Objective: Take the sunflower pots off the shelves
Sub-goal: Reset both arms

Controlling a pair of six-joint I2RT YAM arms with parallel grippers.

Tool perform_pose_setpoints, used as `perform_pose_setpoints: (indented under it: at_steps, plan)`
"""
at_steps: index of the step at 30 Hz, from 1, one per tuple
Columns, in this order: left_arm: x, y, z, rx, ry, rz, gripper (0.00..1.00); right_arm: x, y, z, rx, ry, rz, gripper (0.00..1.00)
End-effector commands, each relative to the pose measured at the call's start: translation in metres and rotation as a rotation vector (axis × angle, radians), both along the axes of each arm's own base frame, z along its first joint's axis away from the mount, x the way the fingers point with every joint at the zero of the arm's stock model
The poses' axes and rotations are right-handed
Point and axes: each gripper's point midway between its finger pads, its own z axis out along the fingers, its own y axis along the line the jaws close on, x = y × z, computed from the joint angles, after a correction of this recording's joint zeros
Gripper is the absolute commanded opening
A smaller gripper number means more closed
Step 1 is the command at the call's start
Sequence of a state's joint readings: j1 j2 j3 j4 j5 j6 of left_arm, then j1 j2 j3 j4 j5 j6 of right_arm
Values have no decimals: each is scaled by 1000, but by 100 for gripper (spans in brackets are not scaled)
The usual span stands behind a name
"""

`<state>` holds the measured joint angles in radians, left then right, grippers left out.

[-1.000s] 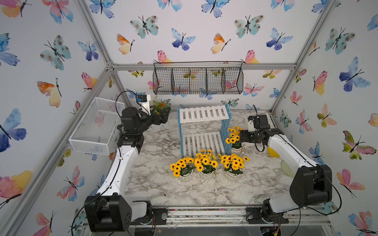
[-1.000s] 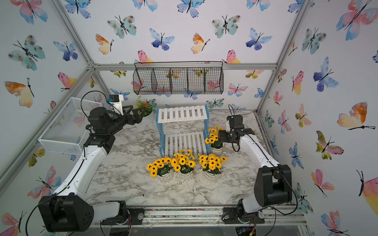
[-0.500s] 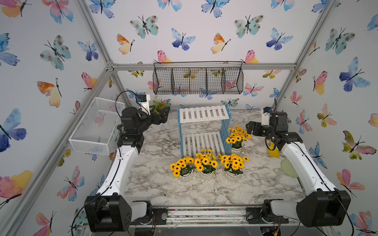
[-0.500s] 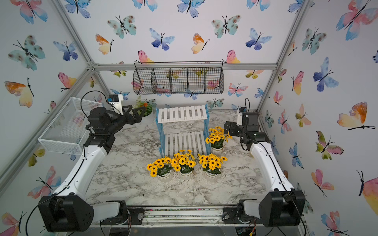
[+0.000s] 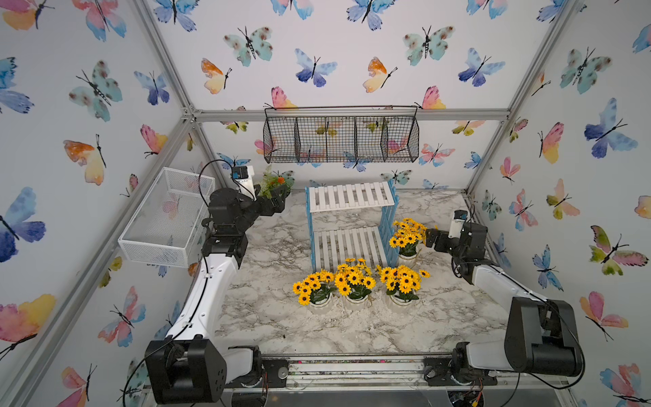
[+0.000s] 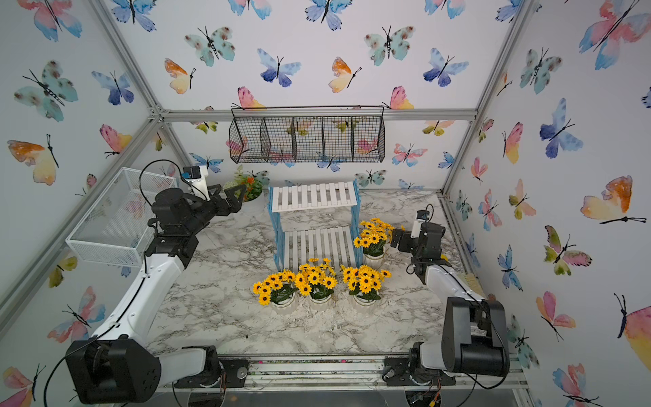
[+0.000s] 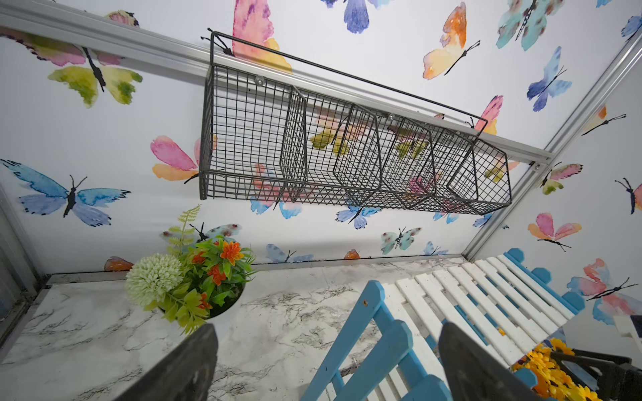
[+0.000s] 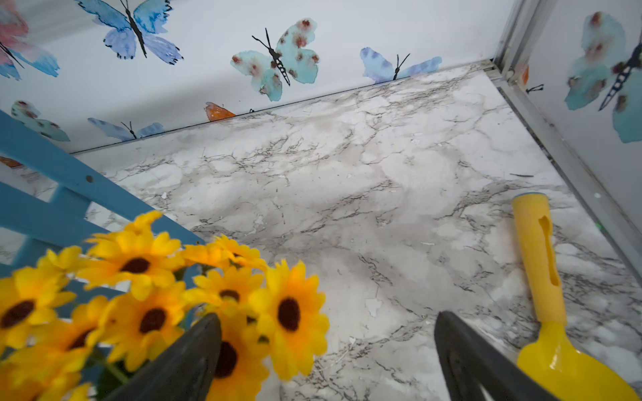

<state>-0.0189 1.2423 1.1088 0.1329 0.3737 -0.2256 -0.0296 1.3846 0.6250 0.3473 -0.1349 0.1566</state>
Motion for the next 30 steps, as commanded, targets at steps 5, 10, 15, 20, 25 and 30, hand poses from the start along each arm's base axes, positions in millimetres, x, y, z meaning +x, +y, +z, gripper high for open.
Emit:
perform_pose_setpoints:
  at_steps: [5,10,15,20,25,30]
  plan:
    - [1,10,9,9,-35,49,98,4,-12,16,-123,-207,-17,98]
    - [9,17,-3,5,-5,94,98,-7,-6,-13,-107,-216,7,98]
    - [8,43,-24,3,9,248,98,-20,9,-19,-116,-288,99,98]
    - [-9,61,-43,-4,-61,354,98,-25,8,-22,-118,-297,92,98]
    - [-20,79,-78,-13,-61,458,98,-28,20,-24,-165,-339,112,98]
    - [-30,89,-116,93,-19,512,98,-27,22,-27,-201,-312,91,98]
